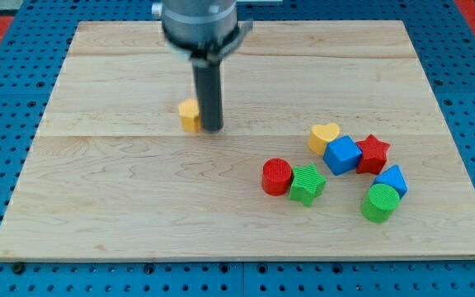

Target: Move the yellow hexagon to the center

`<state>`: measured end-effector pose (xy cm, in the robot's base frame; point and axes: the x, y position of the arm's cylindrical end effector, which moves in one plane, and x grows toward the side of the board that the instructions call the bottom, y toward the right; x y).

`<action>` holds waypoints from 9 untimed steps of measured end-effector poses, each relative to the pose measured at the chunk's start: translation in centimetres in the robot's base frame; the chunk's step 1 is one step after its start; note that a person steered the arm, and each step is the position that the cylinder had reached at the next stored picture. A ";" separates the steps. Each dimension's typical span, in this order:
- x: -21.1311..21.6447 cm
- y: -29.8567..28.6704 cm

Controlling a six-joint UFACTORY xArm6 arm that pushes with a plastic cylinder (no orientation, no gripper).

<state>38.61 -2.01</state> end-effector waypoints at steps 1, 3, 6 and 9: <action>-2.5 0.9; 7.6 -3.9; 1.8 -10.0; -10.2 -1.4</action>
